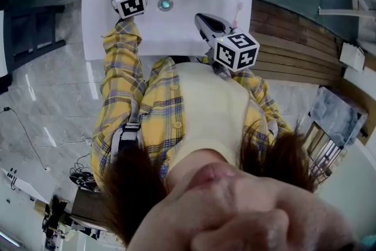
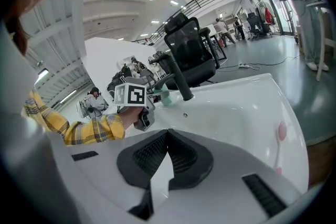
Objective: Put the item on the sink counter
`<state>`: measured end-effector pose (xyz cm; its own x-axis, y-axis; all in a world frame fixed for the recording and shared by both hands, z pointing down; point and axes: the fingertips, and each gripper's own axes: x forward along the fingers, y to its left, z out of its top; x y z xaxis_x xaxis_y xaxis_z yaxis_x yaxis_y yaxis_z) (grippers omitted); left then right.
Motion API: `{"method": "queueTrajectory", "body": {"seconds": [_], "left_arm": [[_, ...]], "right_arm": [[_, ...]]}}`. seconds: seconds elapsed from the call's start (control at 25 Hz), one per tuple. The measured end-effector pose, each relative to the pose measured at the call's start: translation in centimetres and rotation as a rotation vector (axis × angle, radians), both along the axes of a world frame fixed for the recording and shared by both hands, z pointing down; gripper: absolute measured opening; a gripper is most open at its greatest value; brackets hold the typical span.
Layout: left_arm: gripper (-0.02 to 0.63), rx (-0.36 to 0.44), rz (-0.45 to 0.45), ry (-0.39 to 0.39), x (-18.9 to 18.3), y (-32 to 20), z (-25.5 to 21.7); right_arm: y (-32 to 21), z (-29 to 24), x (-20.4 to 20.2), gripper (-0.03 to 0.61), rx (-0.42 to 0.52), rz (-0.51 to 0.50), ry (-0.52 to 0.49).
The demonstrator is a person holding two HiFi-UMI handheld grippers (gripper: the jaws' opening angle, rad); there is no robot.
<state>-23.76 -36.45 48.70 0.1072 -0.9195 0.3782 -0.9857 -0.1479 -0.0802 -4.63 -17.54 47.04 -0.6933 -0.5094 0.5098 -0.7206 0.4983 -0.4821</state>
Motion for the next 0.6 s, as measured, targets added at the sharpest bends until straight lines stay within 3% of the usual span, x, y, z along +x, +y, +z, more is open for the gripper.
{"method": "queueTrajectory", "body": {"seconds": [0.6], "left_arm": [[0.324,-0.064,-0.015,0.018,0.4,4.2,0.4]], "right_arm": [[1.0,-1.1,1.8,0.013,0.034,-0.010,-0.046]]}}
